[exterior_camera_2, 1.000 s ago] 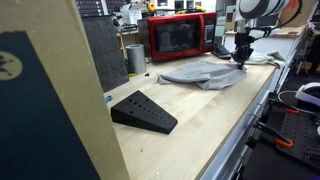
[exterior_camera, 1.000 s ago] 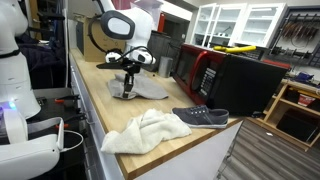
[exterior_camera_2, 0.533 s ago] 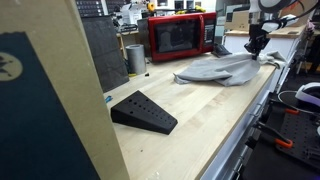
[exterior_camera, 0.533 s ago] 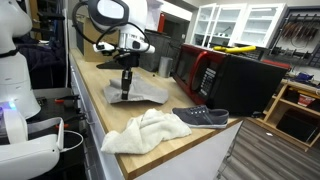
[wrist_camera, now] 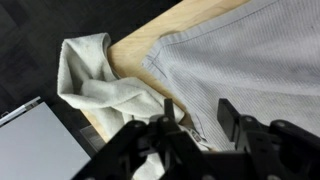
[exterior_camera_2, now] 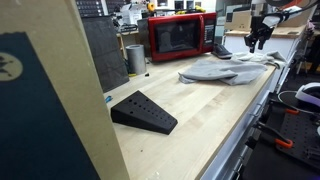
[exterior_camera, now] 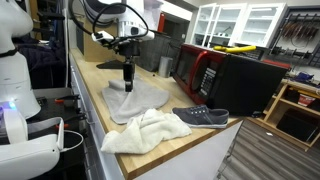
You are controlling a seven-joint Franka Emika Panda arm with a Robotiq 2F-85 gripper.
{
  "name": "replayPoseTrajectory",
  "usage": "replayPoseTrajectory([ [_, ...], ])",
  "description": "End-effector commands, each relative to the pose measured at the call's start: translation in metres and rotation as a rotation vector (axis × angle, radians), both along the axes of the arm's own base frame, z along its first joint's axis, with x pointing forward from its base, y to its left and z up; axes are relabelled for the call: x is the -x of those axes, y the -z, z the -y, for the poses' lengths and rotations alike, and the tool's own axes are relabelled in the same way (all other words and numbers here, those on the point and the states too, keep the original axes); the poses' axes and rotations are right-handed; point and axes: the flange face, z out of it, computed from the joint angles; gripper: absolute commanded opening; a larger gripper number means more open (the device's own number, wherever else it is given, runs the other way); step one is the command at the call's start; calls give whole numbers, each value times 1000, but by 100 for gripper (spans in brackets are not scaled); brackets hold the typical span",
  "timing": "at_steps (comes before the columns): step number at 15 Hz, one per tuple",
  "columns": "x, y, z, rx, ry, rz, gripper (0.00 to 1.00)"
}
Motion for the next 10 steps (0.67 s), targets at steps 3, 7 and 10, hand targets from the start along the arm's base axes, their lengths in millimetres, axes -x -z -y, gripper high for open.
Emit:
replayPoseTrajectory([
  [3, -28, -23, -56, -22, -103, 71, 95],
  [7, -62, -20, -113, -87, -202, 111, 100],
  [10, -83, -9, -162, -135, -293, 116, 100],
])
